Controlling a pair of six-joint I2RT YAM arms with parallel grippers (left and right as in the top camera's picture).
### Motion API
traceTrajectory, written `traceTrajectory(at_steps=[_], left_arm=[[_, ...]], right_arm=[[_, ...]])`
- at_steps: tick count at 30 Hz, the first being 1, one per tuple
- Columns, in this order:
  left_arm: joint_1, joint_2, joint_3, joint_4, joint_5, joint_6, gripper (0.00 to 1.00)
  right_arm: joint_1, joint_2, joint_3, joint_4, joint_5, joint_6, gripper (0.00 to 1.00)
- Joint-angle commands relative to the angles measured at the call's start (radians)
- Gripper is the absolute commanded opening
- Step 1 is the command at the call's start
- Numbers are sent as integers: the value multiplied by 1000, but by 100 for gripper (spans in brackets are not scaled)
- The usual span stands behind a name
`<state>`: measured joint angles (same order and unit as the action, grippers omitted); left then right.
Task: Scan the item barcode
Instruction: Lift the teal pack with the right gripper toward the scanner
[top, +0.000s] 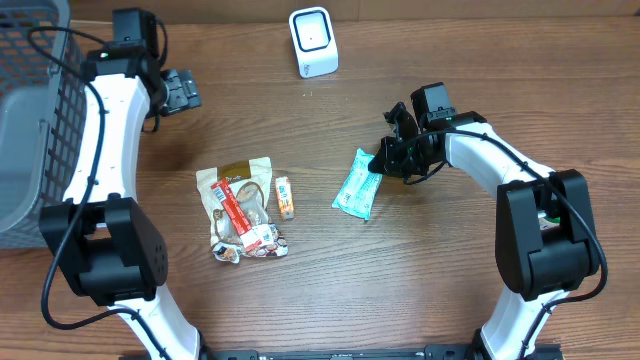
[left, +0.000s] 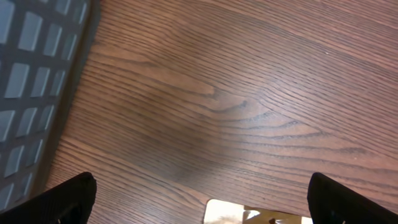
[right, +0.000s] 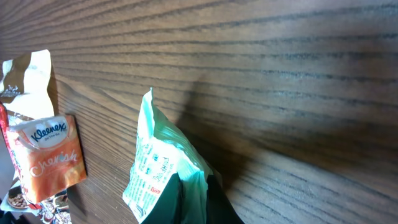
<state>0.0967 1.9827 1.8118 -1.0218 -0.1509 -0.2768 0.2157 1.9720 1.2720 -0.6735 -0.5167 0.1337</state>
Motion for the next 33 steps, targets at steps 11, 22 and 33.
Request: traceTrajectory(at_steps=[11, 22, 33], left_arm=[[14, -13, 8, 1, 13, 11, 100], [14, -13, 8, 1, 13, 11, 100], [14, -13, 7, 1, 13, 11, 100]], right_arm=[[24, -86, 480, -357, 174, -197, 4], [146, -85, 822, -463, 548, -455, 4], [230, -16, 822, -91, 621, -588, 4]])
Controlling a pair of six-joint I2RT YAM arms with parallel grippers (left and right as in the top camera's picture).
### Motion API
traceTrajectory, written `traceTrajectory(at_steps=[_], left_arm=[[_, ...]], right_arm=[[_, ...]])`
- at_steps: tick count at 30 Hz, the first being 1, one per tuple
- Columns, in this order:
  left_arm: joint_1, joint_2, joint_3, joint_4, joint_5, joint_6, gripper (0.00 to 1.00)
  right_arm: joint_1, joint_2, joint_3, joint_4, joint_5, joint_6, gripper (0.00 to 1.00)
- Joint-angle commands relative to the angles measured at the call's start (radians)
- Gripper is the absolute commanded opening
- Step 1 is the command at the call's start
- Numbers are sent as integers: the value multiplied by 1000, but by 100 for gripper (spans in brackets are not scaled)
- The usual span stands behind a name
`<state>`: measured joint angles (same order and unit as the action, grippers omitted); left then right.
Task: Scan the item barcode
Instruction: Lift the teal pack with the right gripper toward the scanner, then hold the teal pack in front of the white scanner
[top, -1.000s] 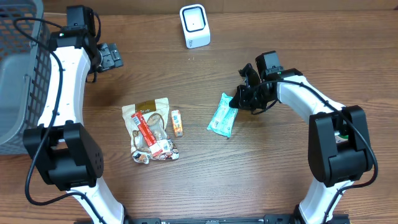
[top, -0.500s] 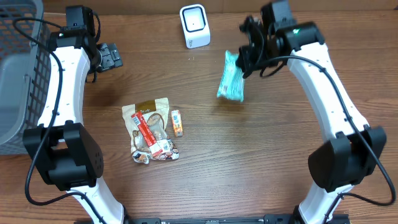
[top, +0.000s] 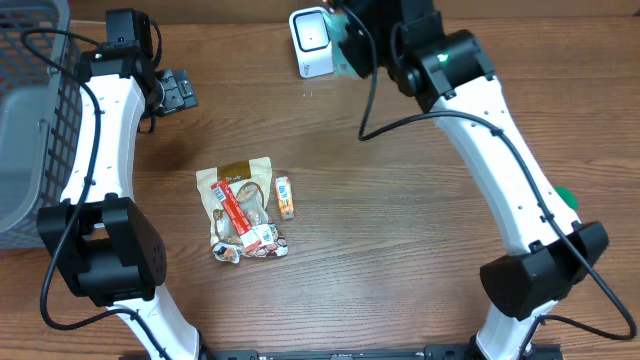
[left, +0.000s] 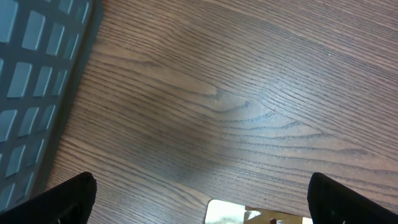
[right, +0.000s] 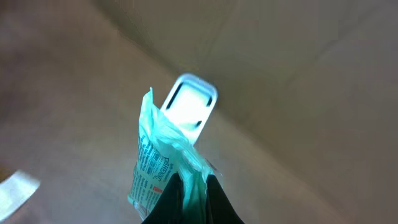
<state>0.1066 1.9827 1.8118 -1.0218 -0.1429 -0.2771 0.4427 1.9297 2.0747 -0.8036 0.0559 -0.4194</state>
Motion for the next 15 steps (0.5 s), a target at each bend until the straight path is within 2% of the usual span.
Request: traceTrajectory(at_steps=[1, 15], left_arm=[[4, -13, 8, 1, 6, 11, 100], [4, -13, 7, 1, 5, 11, 100]], right_arm=[[3, 32, 19, 61, 48, -35, 4], [3, 253, 19, 460, 64, -66, 4]])
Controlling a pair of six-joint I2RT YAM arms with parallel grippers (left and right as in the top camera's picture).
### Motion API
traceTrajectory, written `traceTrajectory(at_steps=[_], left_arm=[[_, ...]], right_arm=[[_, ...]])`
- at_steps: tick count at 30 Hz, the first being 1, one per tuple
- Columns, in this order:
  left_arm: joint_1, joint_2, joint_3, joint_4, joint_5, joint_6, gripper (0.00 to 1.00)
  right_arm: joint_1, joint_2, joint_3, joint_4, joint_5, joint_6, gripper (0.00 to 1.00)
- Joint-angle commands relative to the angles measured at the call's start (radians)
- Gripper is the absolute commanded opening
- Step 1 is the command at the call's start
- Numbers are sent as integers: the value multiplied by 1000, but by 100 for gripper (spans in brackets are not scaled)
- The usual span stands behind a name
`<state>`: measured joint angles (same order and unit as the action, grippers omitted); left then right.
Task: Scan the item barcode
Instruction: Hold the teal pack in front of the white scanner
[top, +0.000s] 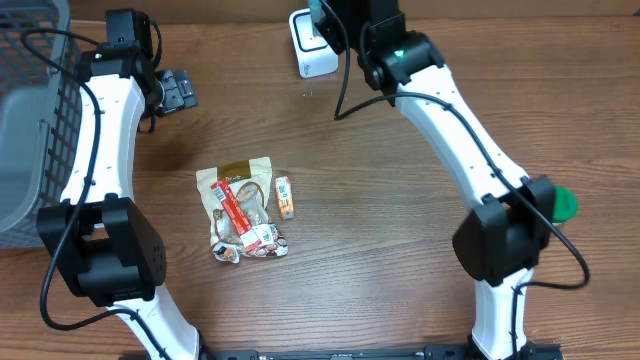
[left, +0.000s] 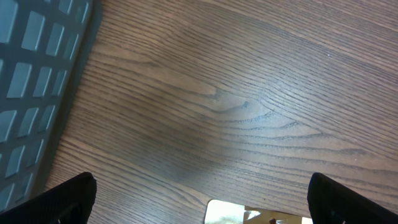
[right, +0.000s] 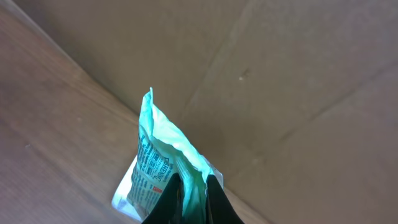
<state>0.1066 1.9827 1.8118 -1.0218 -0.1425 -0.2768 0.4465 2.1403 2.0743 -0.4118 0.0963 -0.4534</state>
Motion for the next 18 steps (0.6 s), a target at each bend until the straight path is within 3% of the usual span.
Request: traceTrajectory(at_steps=[1, 10, 18], left_arm=[[4, -13, 8, 1, 5, 11, 100], [4, -13, 8, 1, 5, 11, 100], [4, -13, 8, 1, 5, 11, 100]], right_arm=[[0, 55, 19, 93, 36, -44, 4], [15, 195, 19, 346, 137, -209, 4], [26, 275, 19, 521, 158, -233, 4]])
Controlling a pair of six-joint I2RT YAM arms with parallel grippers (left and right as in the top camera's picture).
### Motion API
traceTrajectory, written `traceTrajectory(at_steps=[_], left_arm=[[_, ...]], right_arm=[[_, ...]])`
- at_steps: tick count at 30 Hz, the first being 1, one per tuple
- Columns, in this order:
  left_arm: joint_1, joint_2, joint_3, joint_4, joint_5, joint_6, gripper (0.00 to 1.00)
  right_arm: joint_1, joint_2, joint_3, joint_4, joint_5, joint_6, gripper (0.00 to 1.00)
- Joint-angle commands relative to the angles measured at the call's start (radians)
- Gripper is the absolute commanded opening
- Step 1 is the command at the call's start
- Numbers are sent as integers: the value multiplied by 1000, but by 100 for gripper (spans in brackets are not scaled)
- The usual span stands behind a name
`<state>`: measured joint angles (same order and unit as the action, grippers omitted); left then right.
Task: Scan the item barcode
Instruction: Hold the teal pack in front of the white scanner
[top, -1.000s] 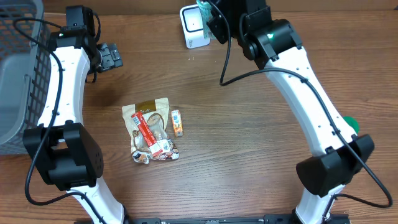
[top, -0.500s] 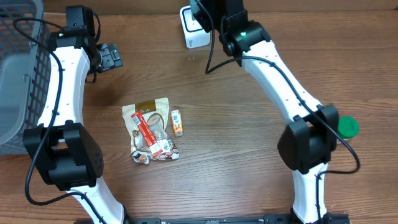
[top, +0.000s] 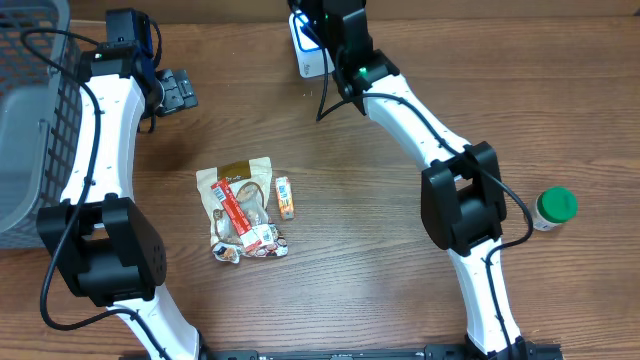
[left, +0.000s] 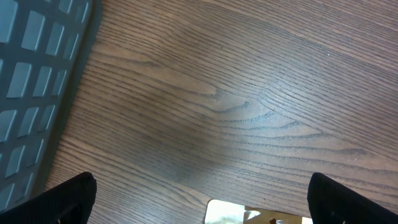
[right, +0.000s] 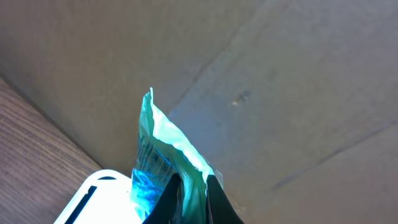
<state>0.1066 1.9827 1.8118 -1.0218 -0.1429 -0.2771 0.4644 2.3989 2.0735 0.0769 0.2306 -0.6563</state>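
Observation:
My right gripper (right: 189, 208) is shut on a teal snack packet (right: 163, 155), held upright right over the white barcode scanner (right: 93, 199) at the table's far edge. Overhead, the right arm hides most of the scanner (top: 305, 55) and only a sliver of the packet (top: 317, 20) shows beside the wrist. My left gripper (left: 199, 214) is open, hovering over bare wood at the far left, its black fingertips (left: 68, 196) spread wide.
A grey mesh basket (top: 30, 120) stands at the far left edge. A pile of snack bags and a small orange tissue pack (top: 285, 197) lie mid-table. A green-capped bottle (top: 555, 205) stands at the right. A cardboard wall (right: 280, 74) backs the scanner.
My right gripper has moved the teal packet further left and closer to the scanner, which now shows in the right wrist view beneath the packet. The left arm has not moved.
My right gripper was shut on the teal packet lying on the table right of centre. Then it held the packet up near the scanner at the far edge. It stayed there against the cardboard wall, and now the packet hangs directly over the scanner. The left gripper stayed open throughout.

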Motion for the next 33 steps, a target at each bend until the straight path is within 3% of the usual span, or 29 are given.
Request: traceTrajectory(at_steps=[1, 14, 33], left_arm=[[4, -13, 8, 1, 5, 11, 100], [4, -13, 7, 1, 5, 11, 100], [4, -13, 8, 1, 5, 11, 100]], right_arm=[[8, 19, 20, 42, 24, -30, 4], [10, 94, 20, 89, 0, -33, 4], [69, 95, 20, -166, -23, -25, 4]])
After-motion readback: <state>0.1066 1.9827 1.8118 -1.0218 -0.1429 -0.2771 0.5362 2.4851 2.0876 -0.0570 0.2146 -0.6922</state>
